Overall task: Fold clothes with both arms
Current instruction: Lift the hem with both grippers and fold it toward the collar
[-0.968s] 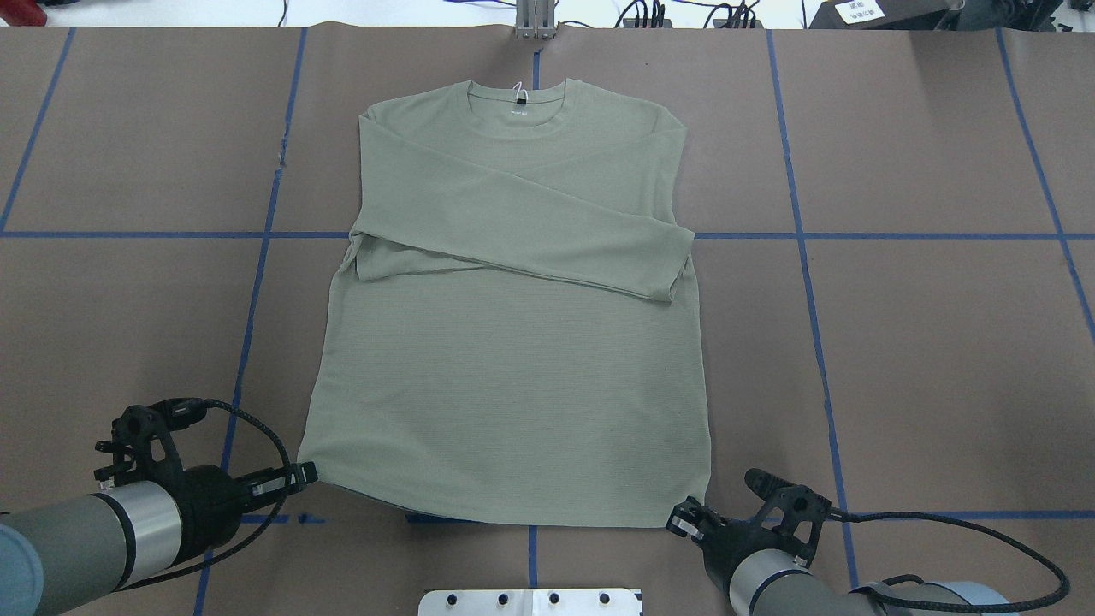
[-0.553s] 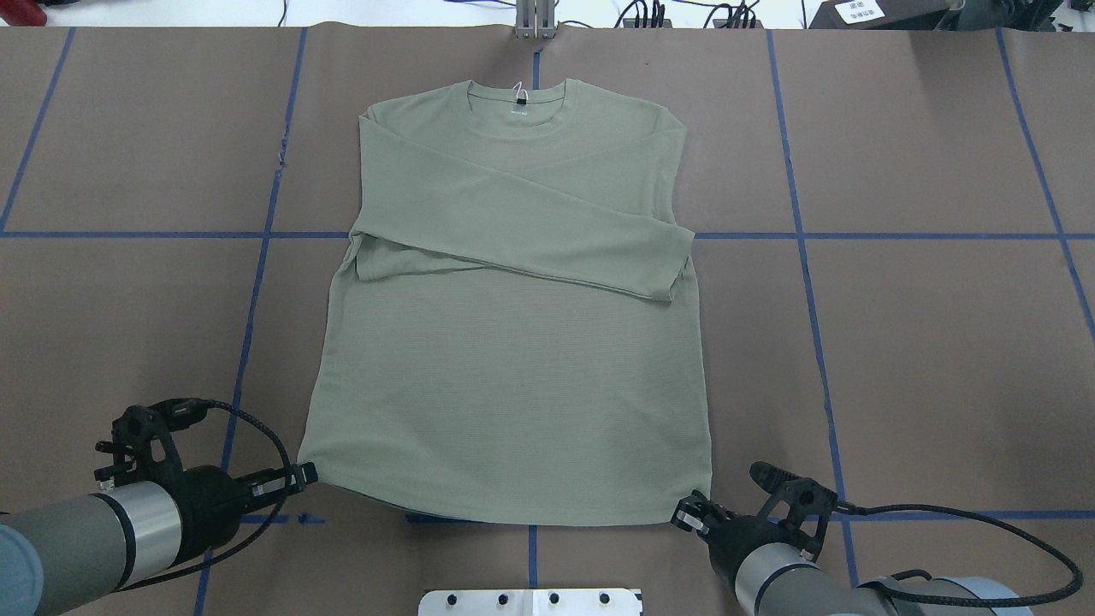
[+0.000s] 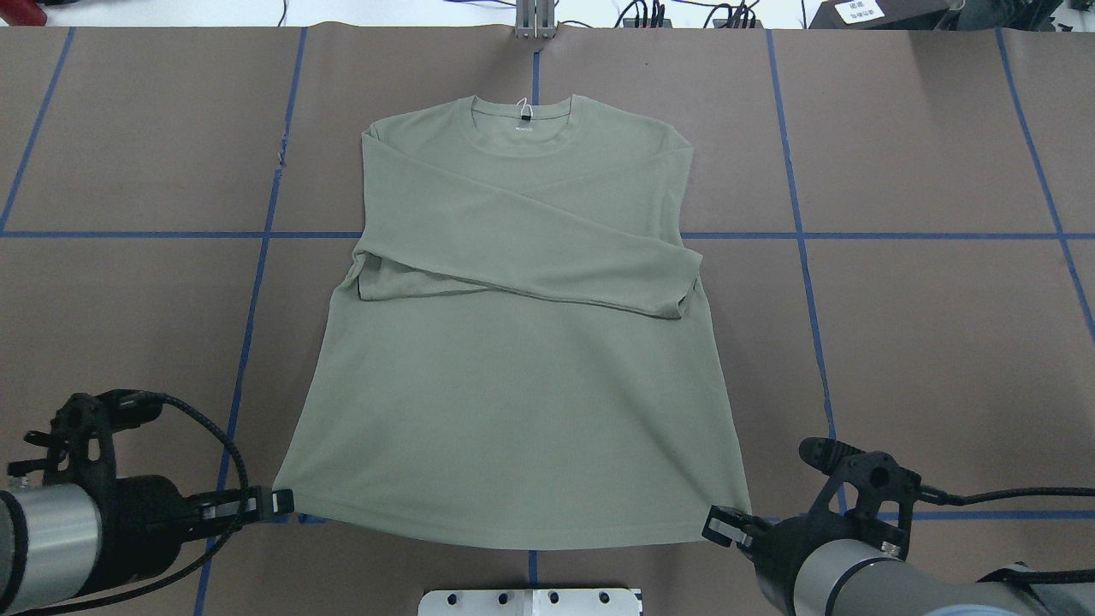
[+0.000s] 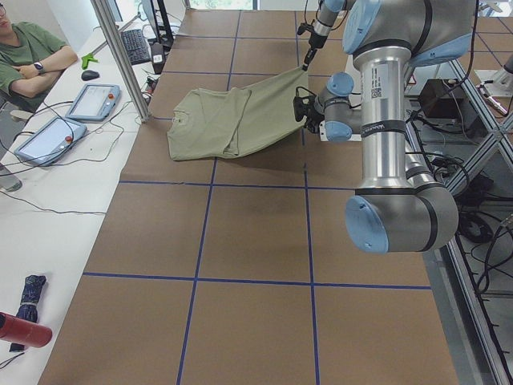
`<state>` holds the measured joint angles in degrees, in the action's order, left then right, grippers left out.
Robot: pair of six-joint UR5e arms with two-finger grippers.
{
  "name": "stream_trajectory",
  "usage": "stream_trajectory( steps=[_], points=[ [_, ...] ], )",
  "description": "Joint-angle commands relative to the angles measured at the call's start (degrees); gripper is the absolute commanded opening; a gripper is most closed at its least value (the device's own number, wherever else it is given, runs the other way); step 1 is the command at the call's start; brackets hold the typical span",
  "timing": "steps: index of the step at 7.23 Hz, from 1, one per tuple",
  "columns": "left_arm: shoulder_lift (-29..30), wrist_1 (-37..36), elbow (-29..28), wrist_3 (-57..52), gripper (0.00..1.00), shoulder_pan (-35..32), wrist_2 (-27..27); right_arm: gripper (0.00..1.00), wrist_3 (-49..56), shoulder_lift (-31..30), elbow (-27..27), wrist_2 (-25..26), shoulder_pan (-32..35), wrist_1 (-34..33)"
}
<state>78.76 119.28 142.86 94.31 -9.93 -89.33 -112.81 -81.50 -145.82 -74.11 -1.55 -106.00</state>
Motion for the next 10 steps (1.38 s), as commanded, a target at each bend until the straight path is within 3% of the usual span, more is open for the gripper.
stream_trajectory(
  steps=[1,2,4,5,6,7,9,10],
  points=[
    [2.42,-17.27,13.99,-1.57,0.00,-3.93,-10.56,0.00,1.79,16.56,-7.90,-6.73,2.06,-24.69],
    [6.02,-17.59,10.10,-7.41,0.00,-7.00,-12.00,0.00,5.63,18.47,-7.56,-6.84,4.08,-26.26],
    [18.55,-17.59,-5.94,-16.56,0.00,-15.41,-11.84,0.00,15.37,19.18,-3.98,-6.93,10.56,-25.32],
    [19.23,-17.59,-8.72,-22.70,0.00,-20.52,-12.01,0.00,19.86,19.71,0.31,-7.62,15.56,-20.53],
    [20.80,-17.59,-12.75,-25.81,0.00,-22.92,-12.10,0.00,20.87,19.89,7.93,-11.28,20.57,-14.13],
    [27.69,-17.77,-19.14,-29.24,0.00,-27.64,-12.45,0.00,23.14,20.33,14.09,-13.41,24.54,-7.54],
    [33.27,-19.52,-26.46,-34.79,0.00,-34.51,-12.45,0.00,26.75,21.73,21.59,-13.87,30.08,-2.48],
    [37.30,-19.01,-33.28,-34.89,0.00,-34.80,-12.10,0.00,27.98,21.82,26.15,-13.87,32.46,1.19]
  ],
)
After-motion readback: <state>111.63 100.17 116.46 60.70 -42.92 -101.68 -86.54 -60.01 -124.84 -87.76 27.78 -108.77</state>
